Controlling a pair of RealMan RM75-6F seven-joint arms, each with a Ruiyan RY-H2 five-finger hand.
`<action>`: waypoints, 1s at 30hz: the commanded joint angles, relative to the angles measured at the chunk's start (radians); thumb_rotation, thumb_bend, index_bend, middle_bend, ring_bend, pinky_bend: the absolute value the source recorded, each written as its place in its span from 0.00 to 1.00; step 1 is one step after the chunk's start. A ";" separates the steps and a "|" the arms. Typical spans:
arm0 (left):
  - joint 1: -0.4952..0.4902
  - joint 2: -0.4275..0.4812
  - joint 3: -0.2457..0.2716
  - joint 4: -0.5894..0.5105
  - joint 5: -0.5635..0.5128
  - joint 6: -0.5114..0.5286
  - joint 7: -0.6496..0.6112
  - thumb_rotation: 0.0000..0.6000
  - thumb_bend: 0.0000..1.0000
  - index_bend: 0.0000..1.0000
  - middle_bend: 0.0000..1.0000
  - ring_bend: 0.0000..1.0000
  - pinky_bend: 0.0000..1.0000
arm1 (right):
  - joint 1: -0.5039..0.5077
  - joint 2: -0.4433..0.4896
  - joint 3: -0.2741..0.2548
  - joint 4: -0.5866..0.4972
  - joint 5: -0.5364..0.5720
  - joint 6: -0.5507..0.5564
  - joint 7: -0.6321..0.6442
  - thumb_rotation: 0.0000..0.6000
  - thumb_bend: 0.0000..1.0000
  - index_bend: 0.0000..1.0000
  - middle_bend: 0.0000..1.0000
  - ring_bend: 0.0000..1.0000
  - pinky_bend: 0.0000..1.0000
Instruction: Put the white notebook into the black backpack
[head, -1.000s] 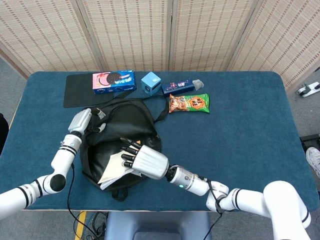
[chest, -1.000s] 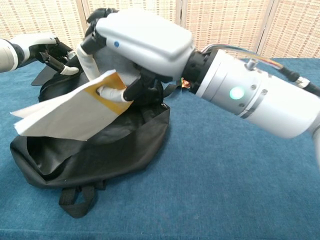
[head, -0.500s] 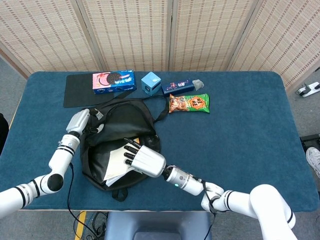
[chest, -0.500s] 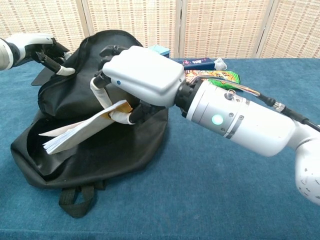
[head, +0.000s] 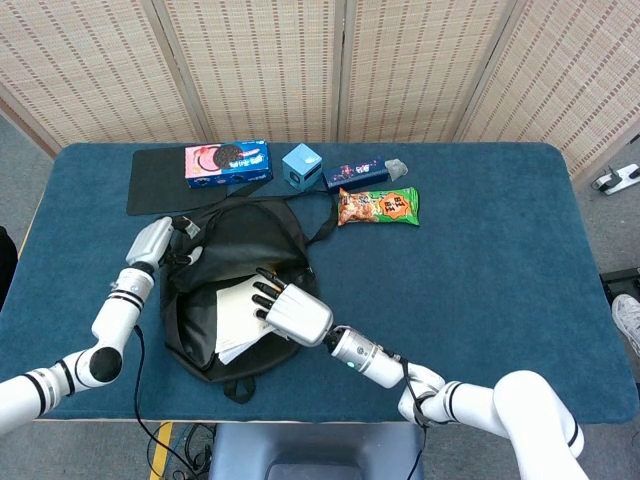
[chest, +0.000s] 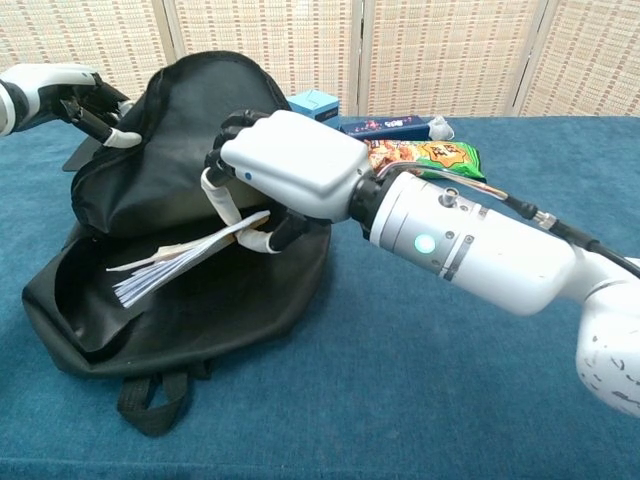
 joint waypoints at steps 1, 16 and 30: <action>0.005 0.001 -0.001 0.004 0.004 0.000 -0.013 1.00 0.47 0.77 0.35 0.30 0.07 | -0.005 -0.006 -0.008 0.025 0.008 0.009 0.028 1.00 0.47 0.74 0.37 0.20 0.08; 0.022 0.028 -0.011 0.002 0.035 -0.036 -0.086 1.00 0.47 0.77 0.35 0.30 0.07 | 0.014 -0.067 -0.033 0.216 0.031 -0.009 0.186 1.00 0.43 0.77 0.43 0.20 0.08; 0.030 0.053 -0.005 -0.028 0.065 -0.046 -0.113 1.00 0.47 0.77 0.35 0.30 0.07 | 0.064 -0.125 0.000 0.247 0.092 -0.098 0.098 1.00 0.37 0.77 0.44 0.20 0.08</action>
